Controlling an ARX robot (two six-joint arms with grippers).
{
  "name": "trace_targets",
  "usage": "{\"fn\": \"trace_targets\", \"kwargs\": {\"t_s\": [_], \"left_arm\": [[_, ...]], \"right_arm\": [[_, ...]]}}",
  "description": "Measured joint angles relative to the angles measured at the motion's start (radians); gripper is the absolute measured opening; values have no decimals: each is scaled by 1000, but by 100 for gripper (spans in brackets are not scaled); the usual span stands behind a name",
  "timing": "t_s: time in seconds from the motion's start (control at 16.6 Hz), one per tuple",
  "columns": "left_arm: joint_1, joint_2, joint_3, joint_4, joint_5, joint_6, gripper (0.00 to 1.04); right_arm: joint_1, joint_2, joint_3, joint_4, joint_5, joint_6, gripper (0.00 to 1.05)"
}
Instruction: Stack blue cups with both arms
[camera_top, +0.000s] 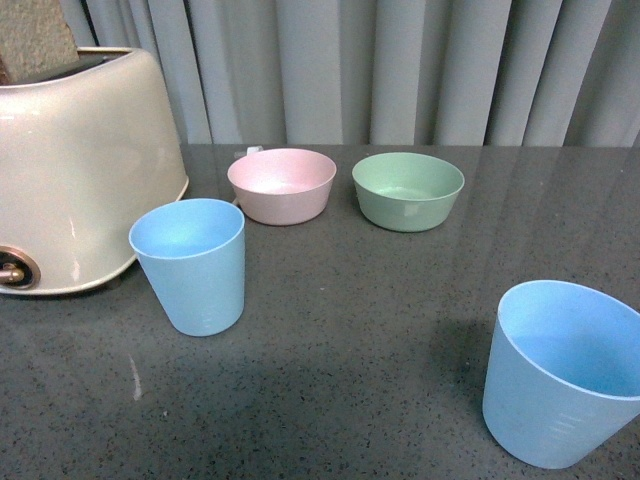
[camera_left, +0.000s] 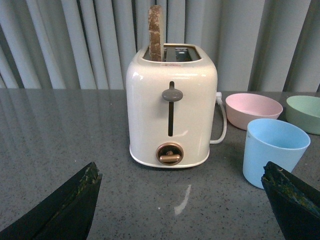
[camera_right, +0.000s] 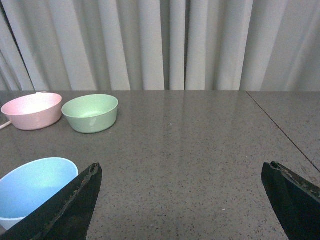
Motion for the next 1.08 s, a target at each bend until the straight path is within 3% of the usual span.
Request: {"fn": "trace_targets", "kwargs": {"t_s": [1.08], "left_arm": [[0, 0, 0, 0, 0, 0, 98]], "right_arm": [[0, 0, 0, 0, 0, 0, 98]]}}
